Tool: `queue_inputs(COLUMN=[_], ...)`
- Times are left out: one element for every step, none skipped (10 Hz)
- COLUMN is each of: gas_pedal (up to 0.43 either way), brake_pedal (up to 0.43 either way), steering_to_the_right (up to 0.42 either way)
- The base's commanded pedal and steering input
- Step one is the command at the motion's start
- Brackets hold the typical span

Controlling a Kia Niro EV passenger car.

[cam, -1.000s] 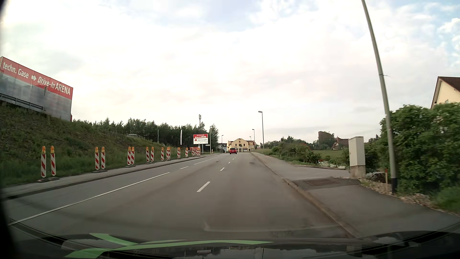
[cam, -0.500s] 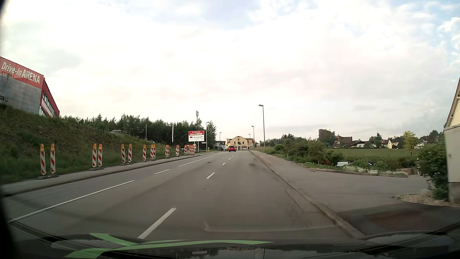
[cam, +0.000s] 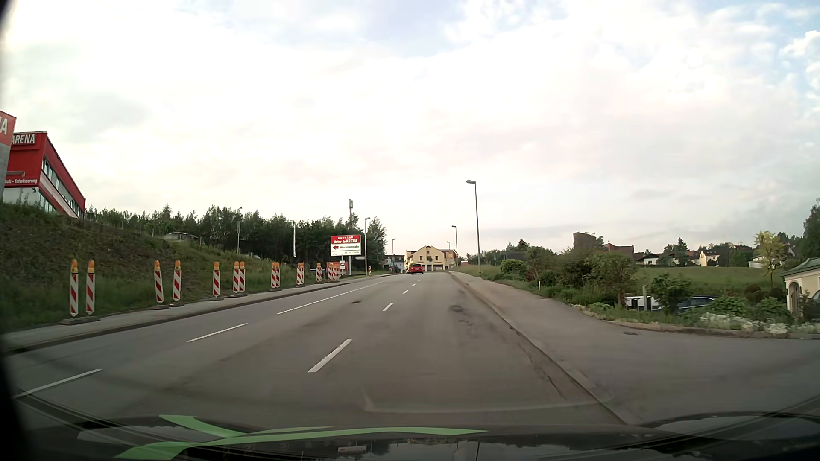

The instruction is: Follow the waypoints while adhering to traffic rules and regulations

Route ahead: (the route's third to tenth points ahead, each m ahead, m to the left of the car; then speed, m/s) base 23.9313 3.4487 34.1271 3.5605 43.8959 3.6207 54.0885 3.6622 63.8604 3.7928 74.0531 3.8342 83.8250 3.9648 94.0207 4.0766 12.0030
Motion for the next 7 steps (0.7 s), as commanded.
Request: queue_inputs(gas_pedal=[0.22,0.22,0.22,0.22,0.22,0.22,0.22], brake_pedal=[0.0,0.0,0.0,0.0,0.0,0.0,0.0], steering_to_the_right=[-0.008,-0.006,-0.005,-0.005,-0.005,-0.005,-0.004])
